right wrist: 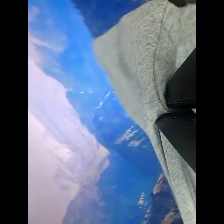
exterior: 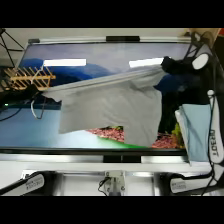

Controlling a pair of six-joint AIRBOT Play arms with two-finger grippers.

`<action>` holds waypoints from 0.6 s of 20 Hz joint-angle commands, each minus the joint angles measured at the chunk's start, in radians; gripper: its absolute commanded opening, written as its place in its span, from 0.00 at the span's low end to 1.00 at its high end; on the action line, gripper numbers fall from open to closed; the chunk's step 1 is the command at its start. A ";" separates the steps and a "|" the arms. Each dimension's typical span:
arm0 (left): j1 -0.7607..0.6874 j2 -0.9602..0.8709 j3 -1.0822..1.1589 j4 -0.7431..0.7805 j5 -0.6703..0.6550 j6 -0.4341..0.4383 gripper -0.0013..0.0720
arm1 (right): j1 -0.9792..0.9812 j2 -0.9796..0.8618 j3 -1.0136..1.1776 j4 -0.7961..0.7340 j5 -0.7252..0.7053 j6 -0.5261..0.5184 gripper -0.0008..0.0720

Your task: Fold the shirts.

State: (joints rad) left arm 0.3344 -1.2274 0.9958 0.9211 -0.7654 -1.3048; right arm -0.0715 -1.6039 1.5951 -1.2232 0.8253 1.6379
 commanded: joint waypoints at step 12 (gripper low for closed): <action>0.159 -0.208 0.270 0.262 -0.588 -0.061 0.85 | -0.067 0.014 0.116 -0.121 0.565 0.045 0.77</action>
State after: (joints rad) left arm 0.3912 -1.4296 1.2037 1.0267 -1.0409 -1.3224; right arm -0.0864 -1.6619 1.6814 -1.2018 1.0813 1.6833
